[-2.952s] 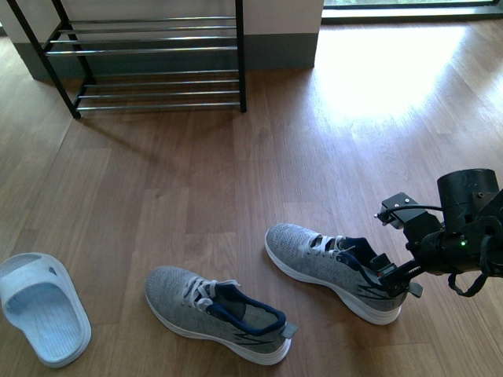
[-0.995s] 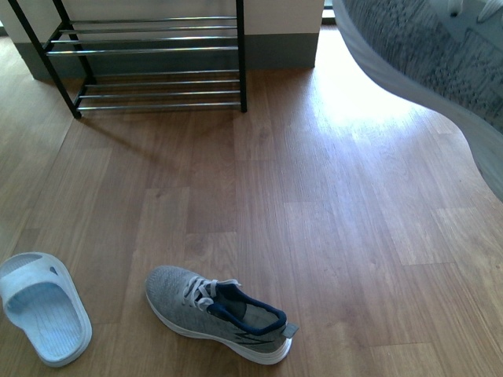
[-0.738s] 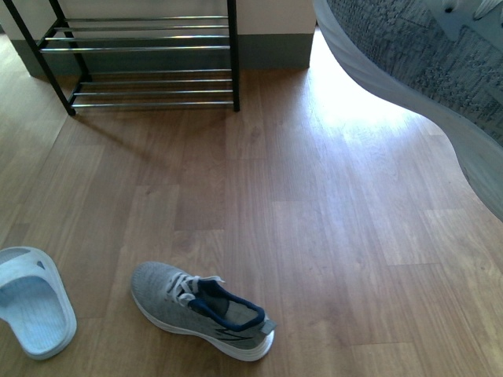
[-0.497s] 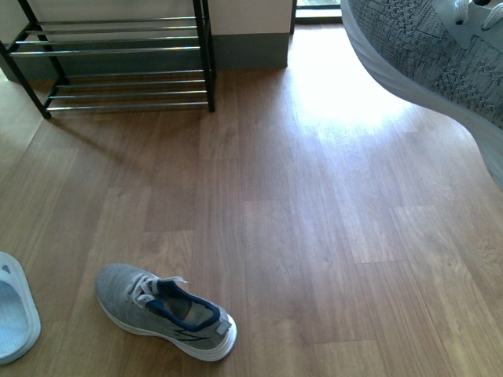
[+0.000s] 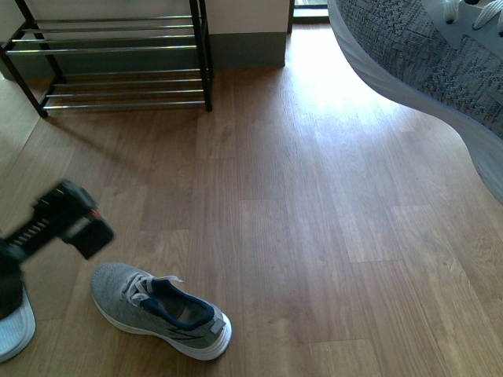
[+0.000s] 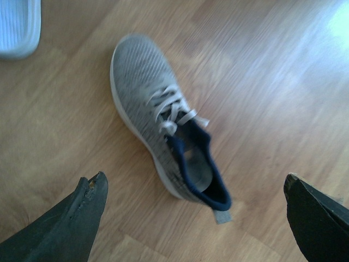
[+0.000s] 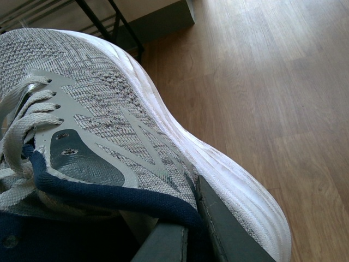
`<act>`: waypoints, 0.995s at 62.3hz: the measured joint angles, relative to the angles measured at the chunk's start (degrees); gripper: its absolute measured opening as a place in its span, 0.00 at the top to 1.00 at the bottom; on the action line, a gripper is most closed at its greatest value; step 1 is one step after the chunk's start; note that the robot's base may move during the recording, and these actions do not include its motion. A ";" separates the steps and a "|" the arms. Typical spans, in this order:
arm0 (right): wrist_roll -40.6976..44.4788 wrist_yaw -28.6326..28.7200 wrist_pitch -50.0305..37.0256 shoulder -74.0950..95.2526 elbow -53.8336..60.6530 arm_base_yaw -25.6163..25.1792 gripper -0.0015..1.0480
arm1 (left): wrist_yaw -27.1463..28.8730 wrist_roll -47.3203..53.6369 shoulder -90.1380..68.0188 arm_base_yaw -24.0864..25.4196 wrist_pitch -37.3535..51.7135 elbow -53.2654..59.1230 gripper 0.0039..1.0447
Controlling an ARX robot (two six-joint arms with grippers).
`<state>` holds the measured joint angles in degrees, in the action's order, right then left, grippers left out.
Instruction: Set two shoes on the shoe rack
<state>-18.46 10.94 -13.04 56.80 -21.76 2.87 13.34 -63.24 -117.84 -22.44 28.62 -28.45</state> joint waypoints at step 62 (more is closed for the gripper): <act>0.00 0.15 0.00 0.00 0.00 0.00 0.99 | -7.23 -2.69 -40.87 -0.37 -7.76 -32.54 0.29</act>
<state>-18.46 11.09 -13.04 56.80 -21.76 2.87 6.11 -65.93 -158.71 -22.81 20.86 -60.99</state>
